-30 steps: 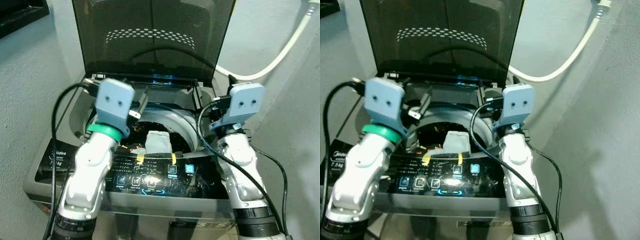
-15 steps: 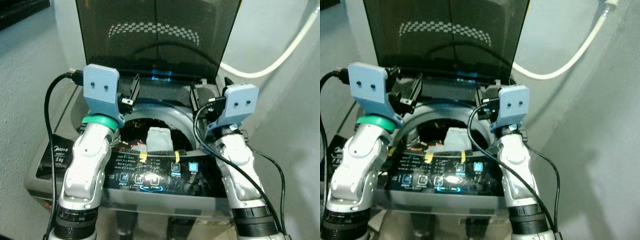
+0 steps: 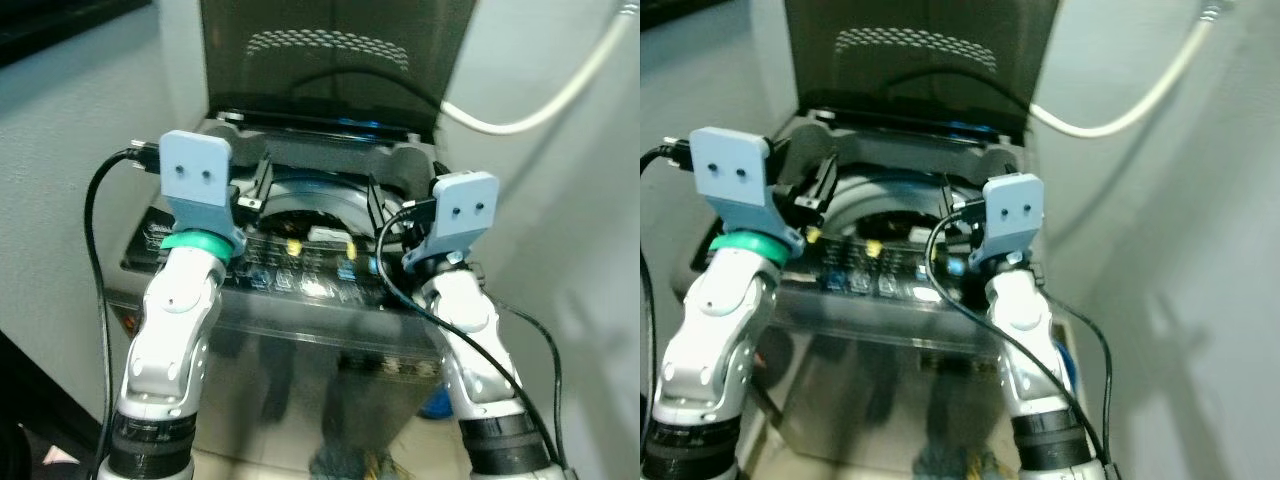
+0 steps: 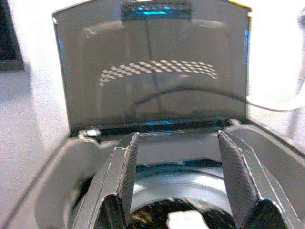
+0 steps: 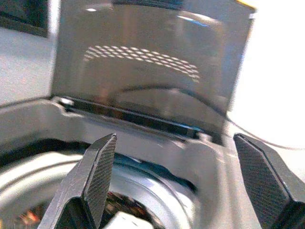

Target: Clothes washing

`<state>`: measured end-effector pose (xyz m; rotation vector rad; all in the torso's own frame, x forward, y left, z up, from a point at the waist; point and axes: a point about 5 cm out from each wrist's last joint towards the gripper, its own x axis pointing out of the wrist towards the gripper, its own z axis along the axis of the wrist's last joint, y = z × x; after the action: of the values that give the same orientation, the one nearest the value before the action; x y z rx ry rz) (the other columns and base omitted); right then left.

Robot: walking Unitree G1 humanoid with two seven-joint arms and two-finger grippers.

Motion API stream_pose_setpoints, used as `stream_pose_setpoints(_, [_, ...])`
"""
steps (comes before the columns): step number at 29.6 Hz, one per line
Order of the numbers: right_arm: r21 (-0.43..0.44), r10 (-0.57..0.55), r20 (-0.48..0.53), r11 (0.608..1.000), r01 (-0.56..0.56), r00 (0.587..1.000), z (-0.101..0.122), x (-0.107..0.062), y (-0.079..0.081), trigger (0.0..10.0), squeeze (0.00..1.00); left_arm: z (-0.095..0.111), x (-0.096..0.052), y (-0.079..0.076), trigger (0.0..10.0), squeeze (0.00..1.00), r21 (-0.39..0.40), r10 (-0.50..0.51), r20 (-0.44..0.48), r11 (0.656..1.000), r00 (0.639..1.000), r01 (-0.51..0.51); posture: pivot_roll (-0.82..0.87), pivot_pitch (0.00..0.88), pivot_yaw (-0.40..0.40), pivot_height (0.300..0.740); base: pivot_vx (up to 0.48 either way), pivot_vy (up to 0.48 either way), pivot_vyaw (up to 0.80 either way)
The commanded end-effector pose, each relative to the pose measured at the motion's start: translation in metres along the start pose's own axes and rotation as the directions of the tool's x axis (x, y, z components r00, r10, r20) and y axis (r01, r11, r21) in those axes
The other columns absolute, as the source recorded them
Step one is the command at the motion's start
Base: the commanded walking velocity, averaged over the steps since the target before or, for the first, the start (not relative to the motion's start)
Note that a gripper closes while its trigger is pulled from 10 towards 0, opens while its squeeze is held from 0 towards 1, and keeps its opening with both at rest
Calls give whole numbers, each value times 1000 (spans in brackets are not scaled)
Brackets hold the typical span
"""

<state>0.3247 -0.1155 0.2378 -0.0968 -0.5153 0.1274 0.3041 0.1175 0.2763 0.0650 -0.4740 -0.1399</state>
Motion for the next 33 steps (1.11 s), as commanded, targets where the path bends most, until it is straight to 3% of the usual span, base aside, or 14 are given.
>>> stream_pose_setpoints(1, [-5, 11, -1, 1000, -11, 1000, 0, -1, 4, 10000, 0, -2, 0, 4, 10000, 0, 5, 15, -12, 1000, 1000, -15, 97, 0, 14, 740, -394, 0, 0])
stream_pose_setpoints(18, [-41, 47, -4, 998, -47, 999, -2, -2, 5, 10000, 0, -5, 1, 2, 10000, 0, 7, 7, -20, 1000, 1000, -7, 92, 0, 16, 740, -387, 0, 0])
stream_pose_setpoints(23, [-51, 68, -8, 996, -68, 998, -3, -3, 7, 10000, 0, -8, 1, 1, 10000, 0, 15, 6, -33, 1000, 999, -6, 93, 0, 15, 740, 0, 0, 605])
stream_pose_setpoints(28, [-107, 113, -103, 986, -124, 988, -29, -15, 10, 10000, 0, -25, -5, -5, 10000, 0, 47, -28, -111, 998, 993, 33, 91, 0, 16, 740, 0, 0, 800])
stream_pose_setpoints(30, [-107, 113, -103, 986, -124, 988, -29, -15, 10, 10000, 0, -25, -5, -5, 10000, 0, 47, -28, -111, 998, 993, 33, 91, 0, 16, 740, 0, 0, 800])
stream_pose_setpoints(32, [-112, 144, -190, 979, -167, 971, -51, -30, 12, 10000, 0, -38, -11, -7, 10000, 0, 64, -37, -157, 997, 987, 48, 92, 0, 14, 740, 0, 0, 800])
stream_pose_setpoints(33, [-112, 144, -190, 979, -167, 971, -51, -30, 12, 10000, 0, -38, -11, -7, 10000, 0, 64, -37, -157, 997, 987, 48, 92, 0, 14, 740, 0, 0, 800])
